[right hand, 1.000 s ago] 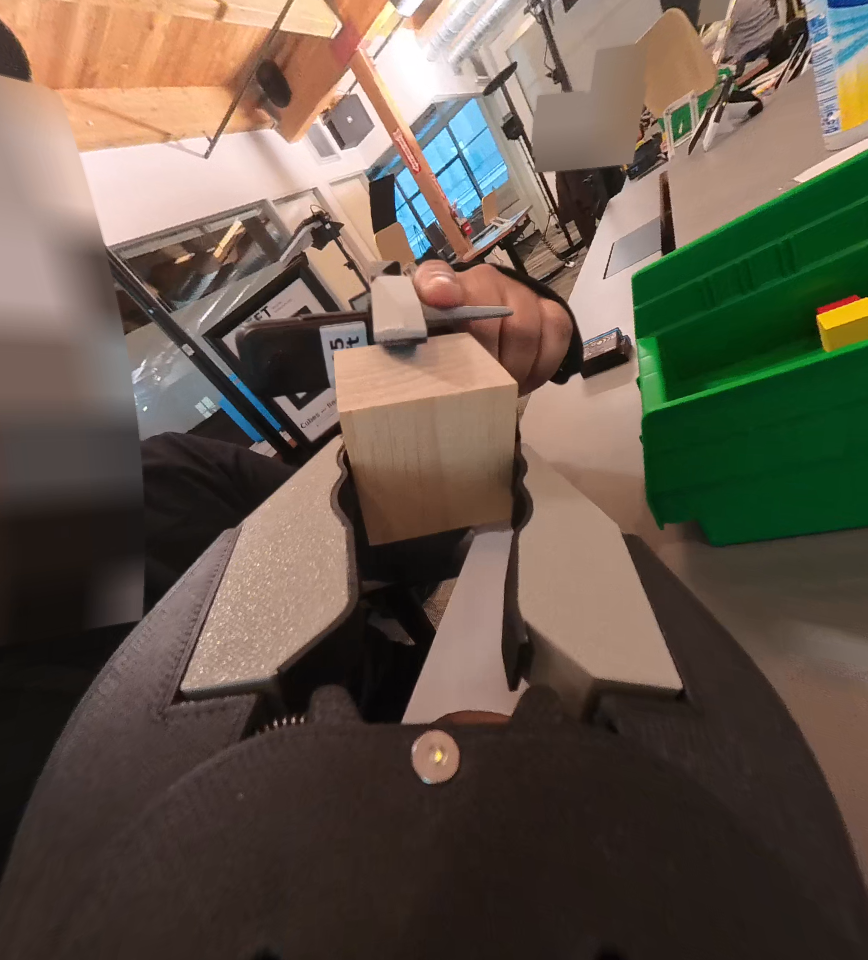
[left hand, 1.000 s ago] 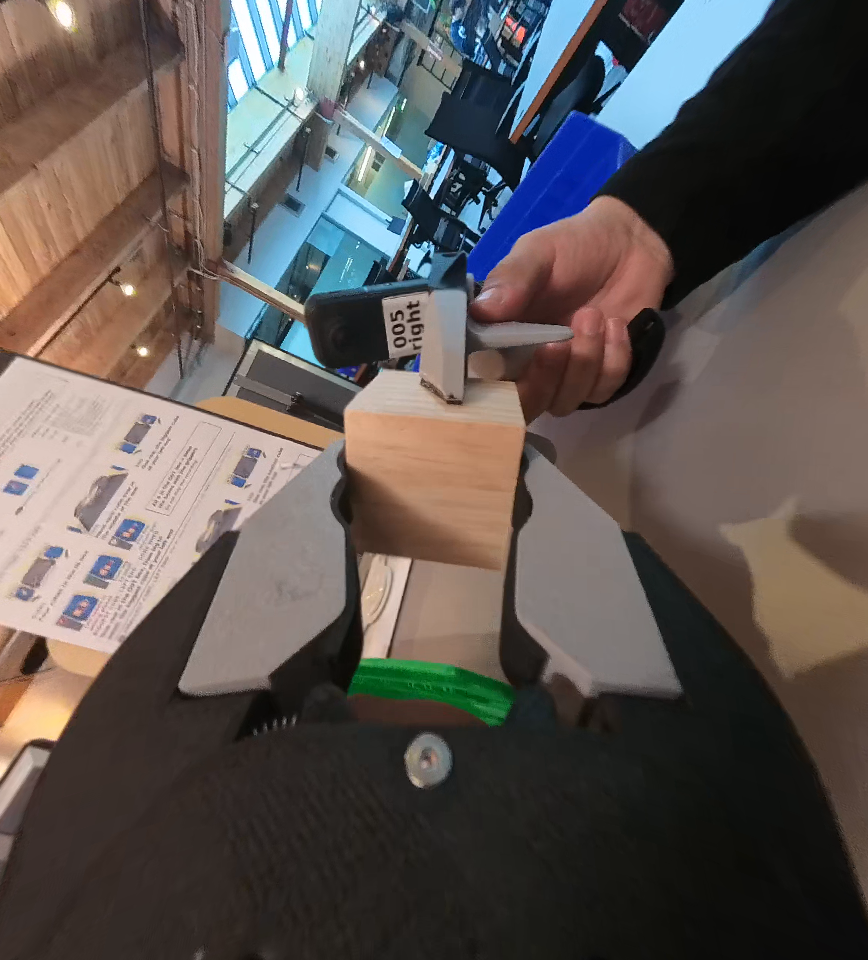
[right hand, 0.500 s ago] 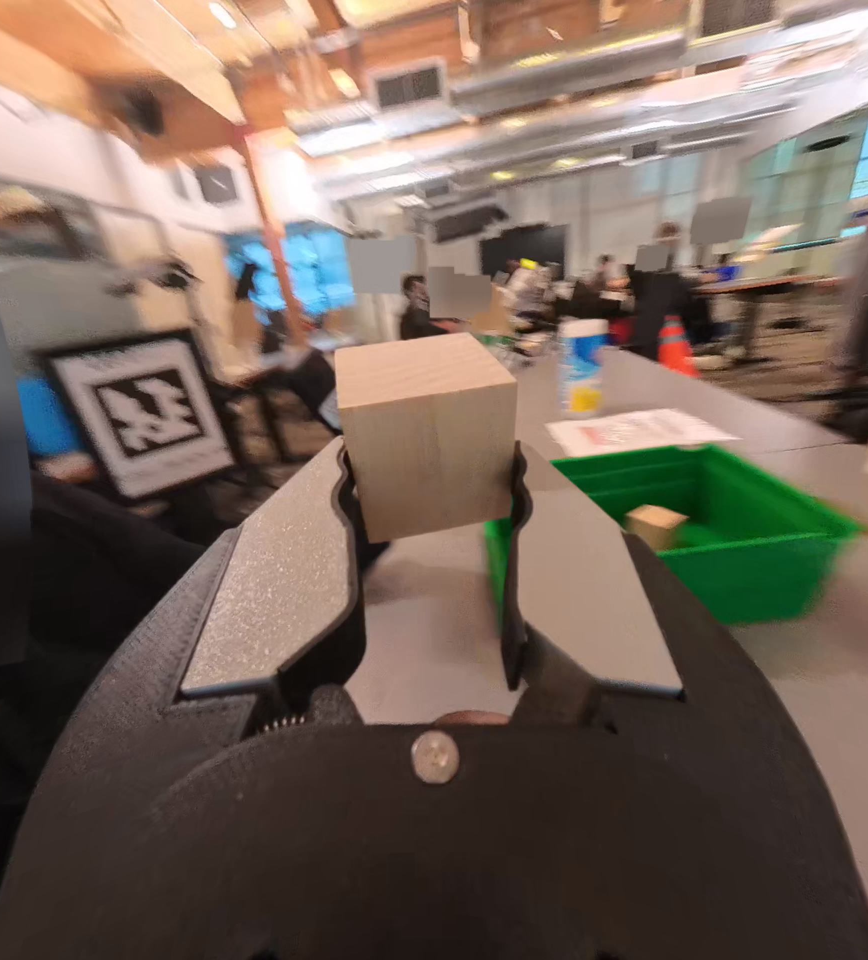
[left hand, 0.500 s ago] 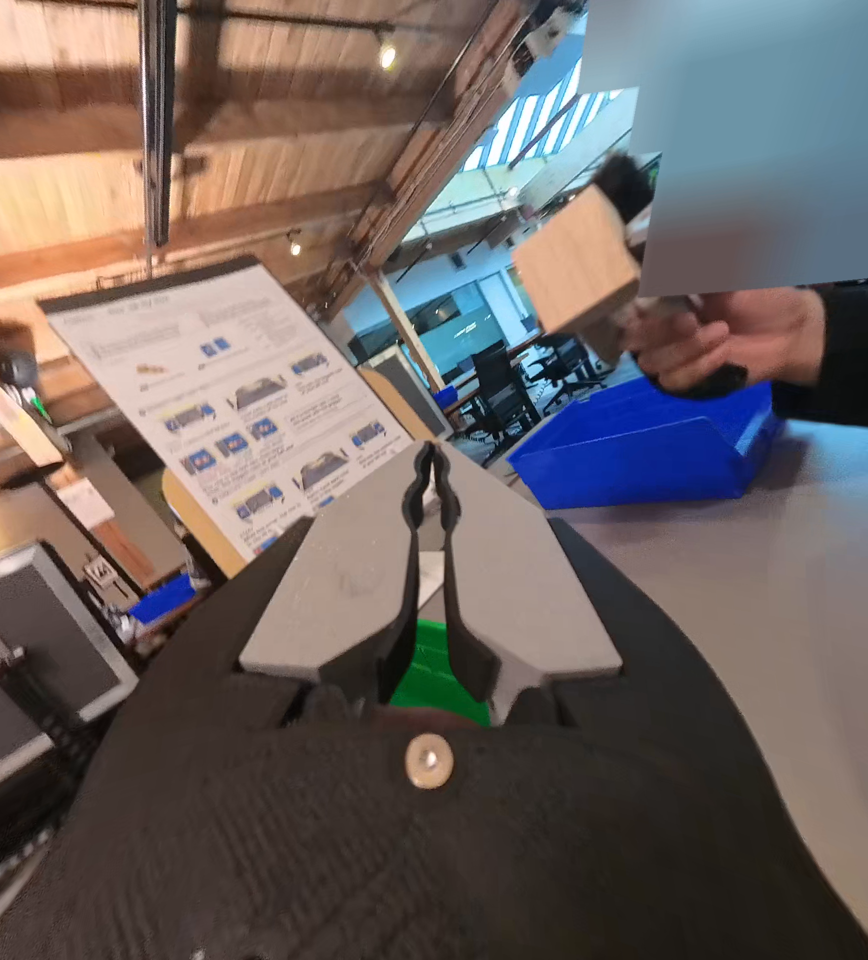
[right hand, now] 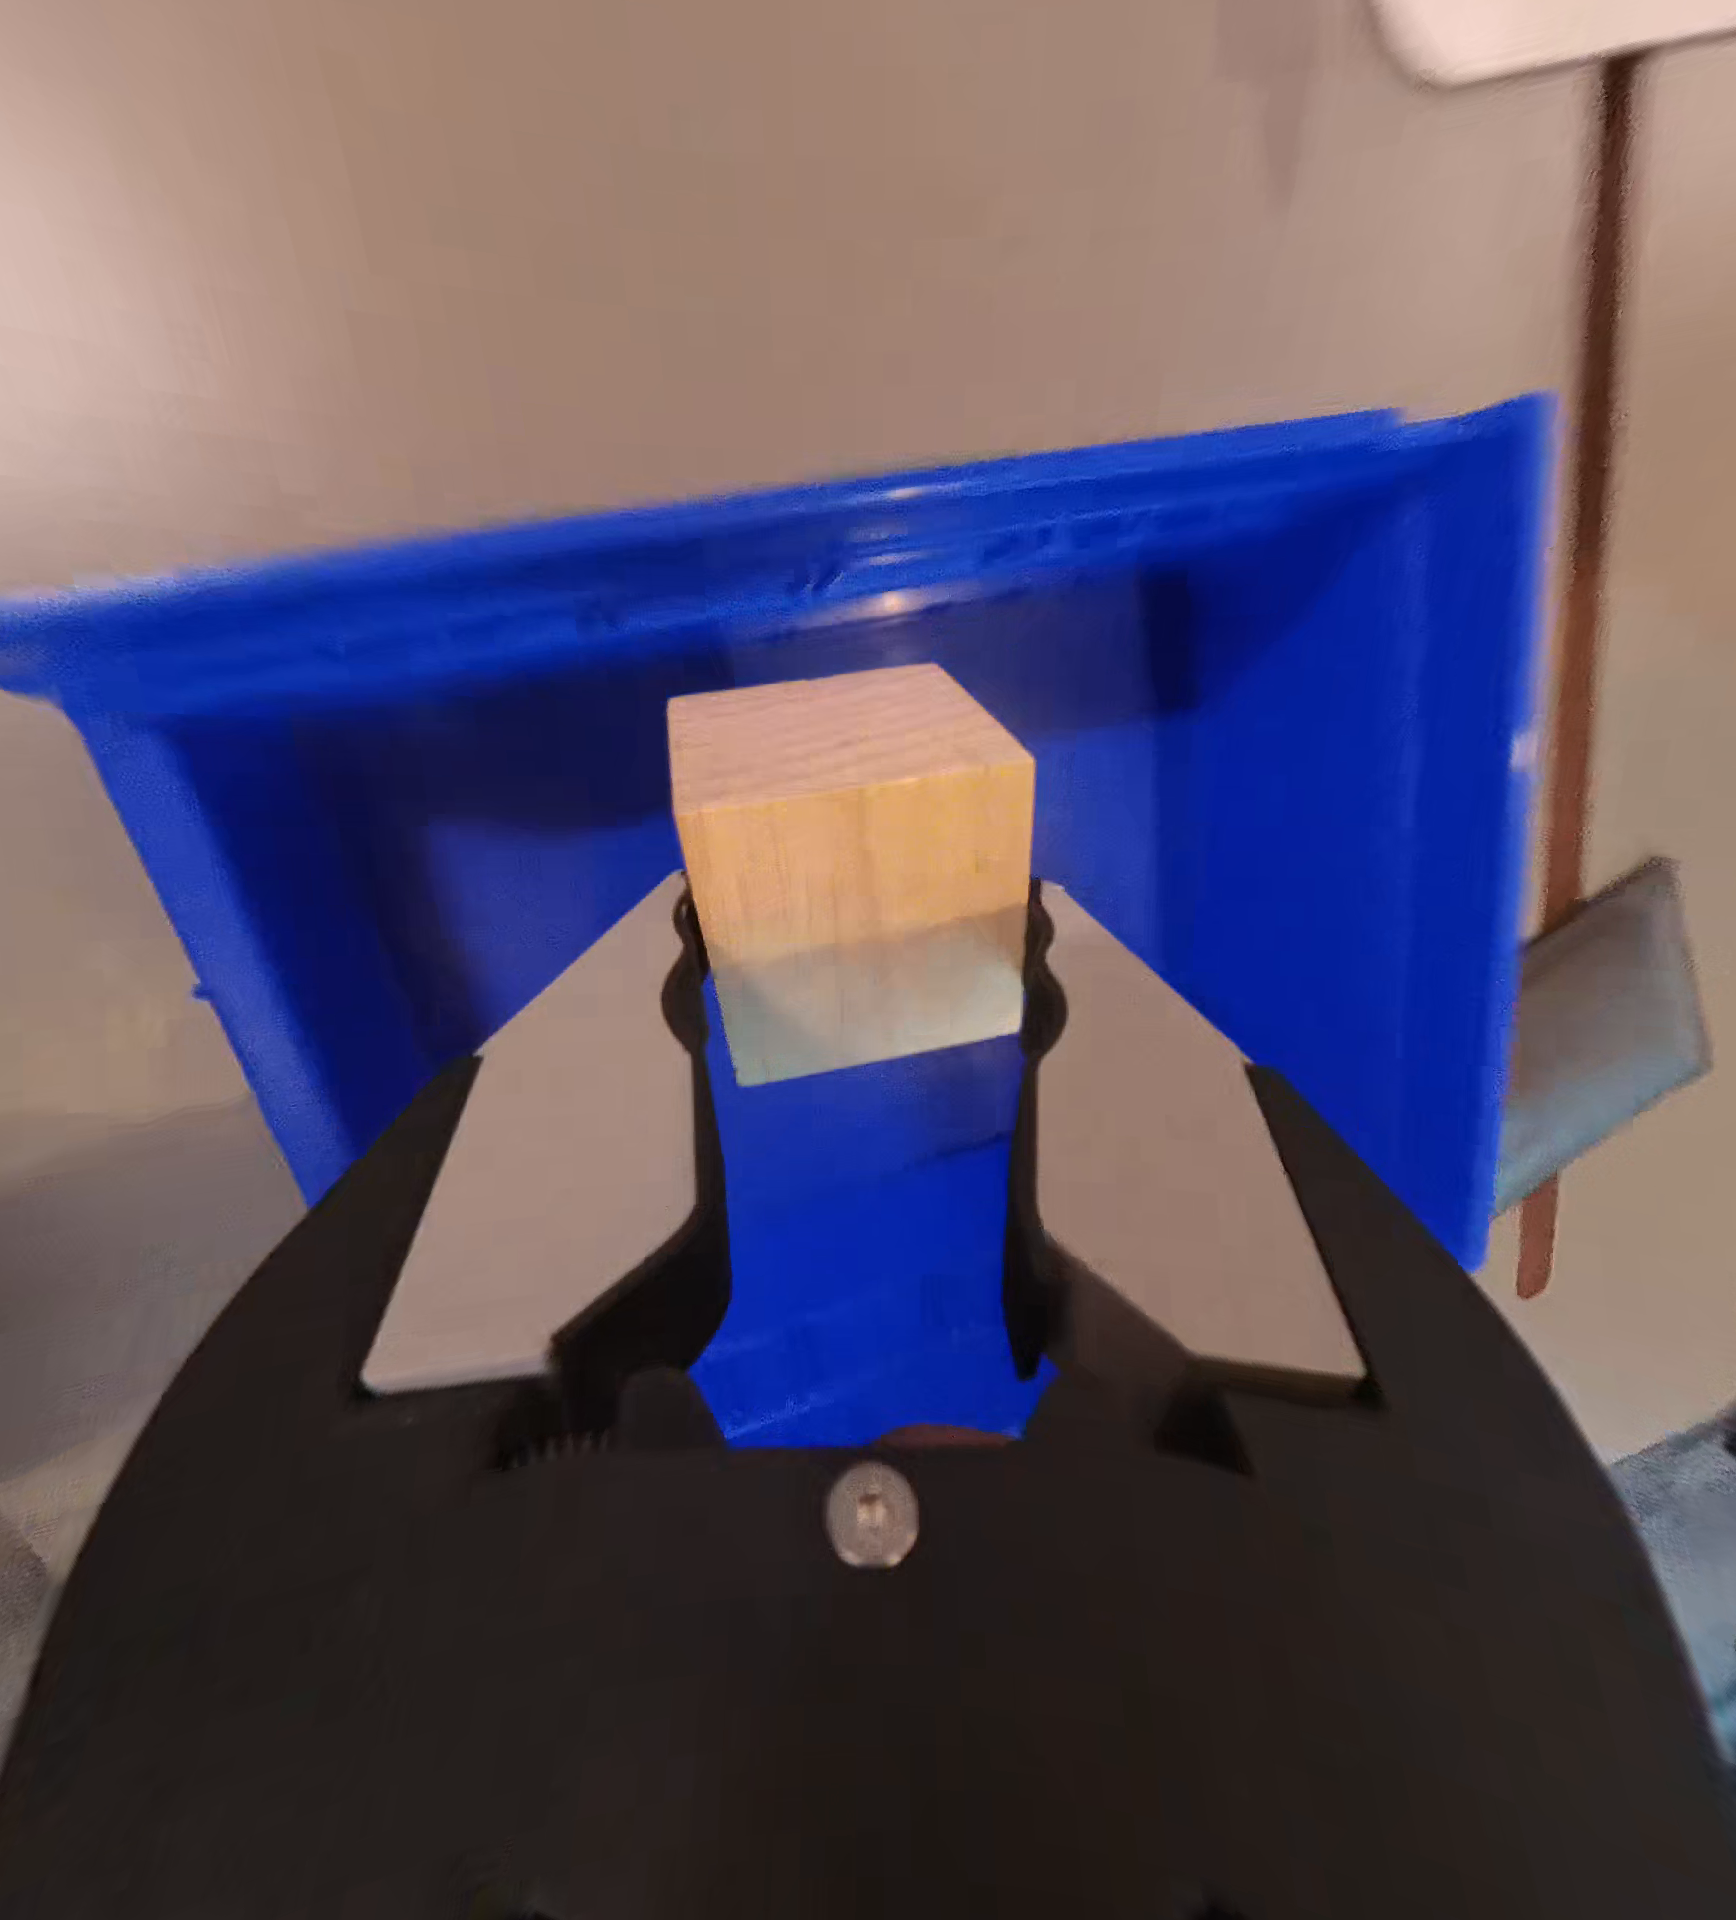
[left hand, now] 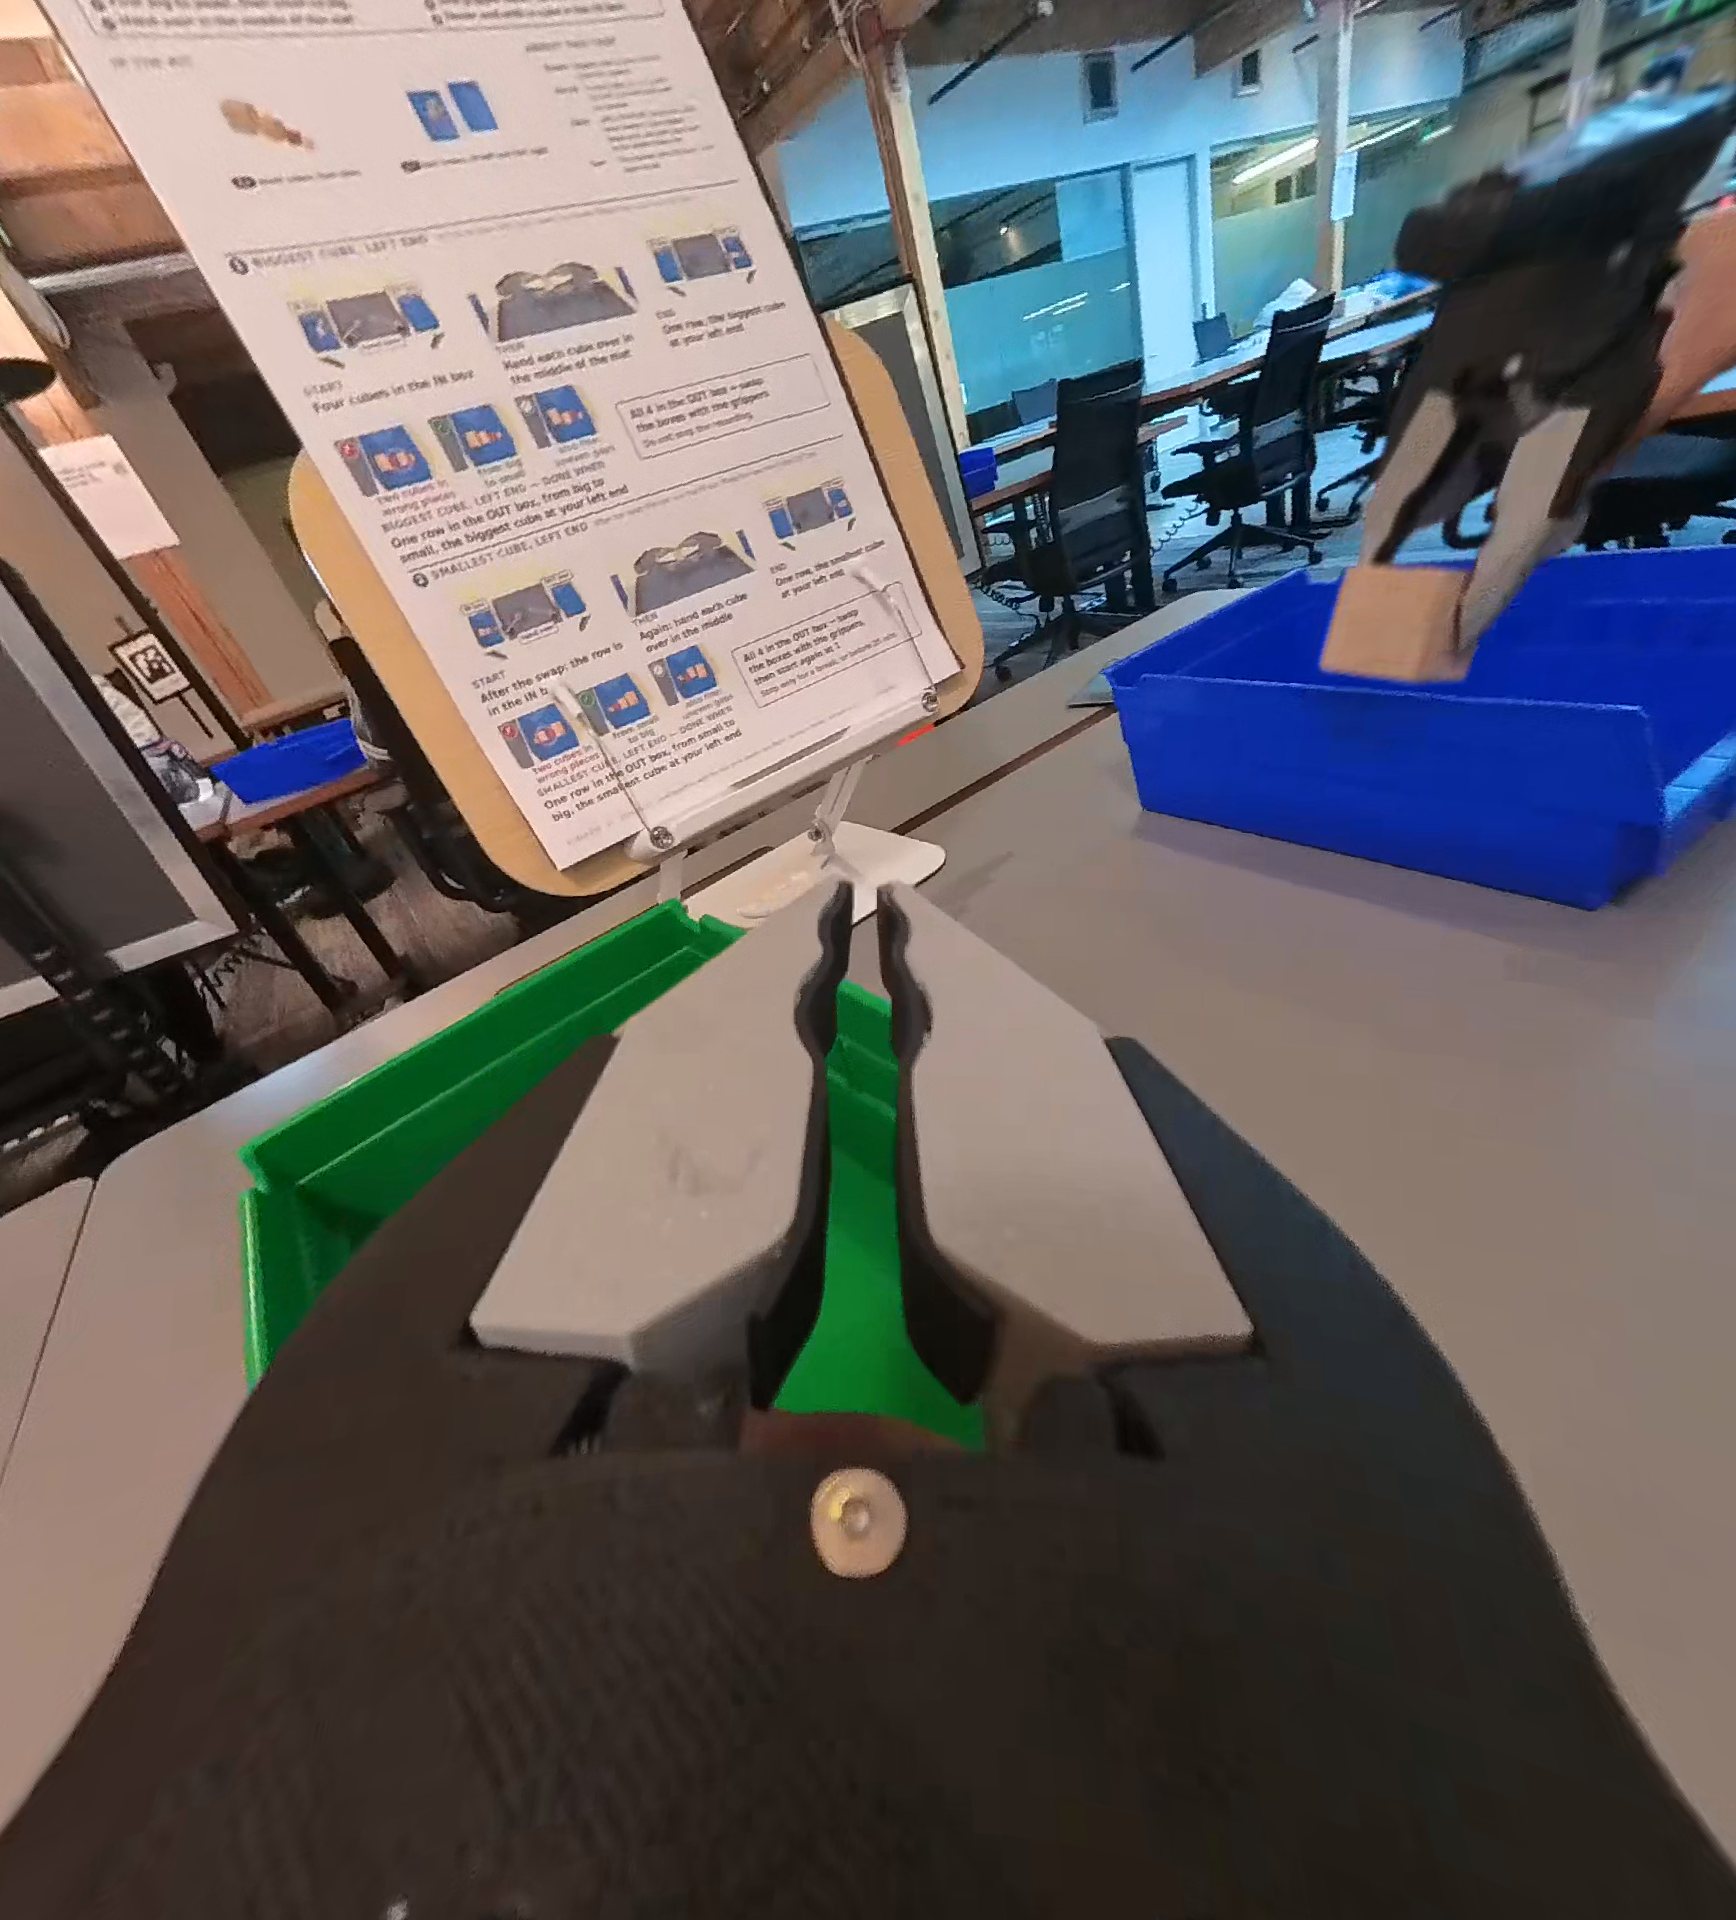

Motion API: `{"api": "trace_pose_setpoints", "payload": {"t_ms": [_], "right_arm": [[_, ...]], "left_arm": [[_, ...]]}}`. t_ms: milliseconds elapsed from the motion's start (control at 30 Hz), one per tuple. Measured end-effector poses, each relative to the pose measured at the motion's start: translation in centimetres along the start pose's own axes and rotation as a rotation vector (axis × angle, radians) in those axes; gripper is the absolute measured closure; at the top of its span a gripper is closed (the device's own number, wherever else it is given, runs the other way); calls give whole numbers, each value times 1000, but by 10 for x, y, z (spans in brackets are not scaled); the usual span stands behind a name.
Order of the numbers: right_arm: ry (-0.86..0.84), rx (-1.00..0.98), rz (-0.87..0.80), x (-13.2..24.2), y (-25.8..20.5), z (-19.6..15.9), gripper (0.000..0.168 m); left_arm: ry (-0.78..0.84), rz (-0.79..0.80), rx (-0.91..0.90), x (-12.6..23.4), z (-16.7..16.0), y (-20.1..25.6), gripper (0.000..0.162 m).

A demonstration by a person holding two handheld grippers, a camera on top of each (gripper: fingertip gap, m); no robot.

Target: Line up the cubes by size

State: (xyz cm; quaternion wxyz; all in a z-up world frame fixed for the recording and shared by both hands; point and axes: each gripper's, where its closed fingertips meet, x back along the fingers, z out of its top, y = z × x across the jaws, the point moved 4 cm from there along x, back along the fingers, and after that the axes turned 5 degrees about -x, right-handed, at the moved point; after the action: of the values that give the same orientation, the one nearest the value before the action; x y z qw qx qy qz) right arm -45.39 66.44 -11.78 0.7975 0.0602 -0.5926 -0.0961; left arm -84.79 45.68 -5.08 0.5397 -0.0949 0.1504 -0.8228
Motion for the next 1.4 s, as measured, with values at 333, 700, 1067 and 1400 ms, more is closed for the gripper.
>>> {"api": "trace_pose_setpoints", "payload": {"t_ms": [333, 700, 1067, 1400], "right_arm": [[-232, 234, 65, -75, -19, 2, 110], [107, 113, -10, -38, -24, 23, 106], [489, 13, 132, 41, -80, 10, 96], [685, -32, 197, 66, -126, 10, 102]], "left_arm": [[-194, -5, 96, -5, -40, -15, 141], [-785, -121, 12, -60, -103, -85, 86], [-1248, -353, -345, -96, -179, -119, 105], [-1279, -392, -429, -110, -185, -118, 115]]}}
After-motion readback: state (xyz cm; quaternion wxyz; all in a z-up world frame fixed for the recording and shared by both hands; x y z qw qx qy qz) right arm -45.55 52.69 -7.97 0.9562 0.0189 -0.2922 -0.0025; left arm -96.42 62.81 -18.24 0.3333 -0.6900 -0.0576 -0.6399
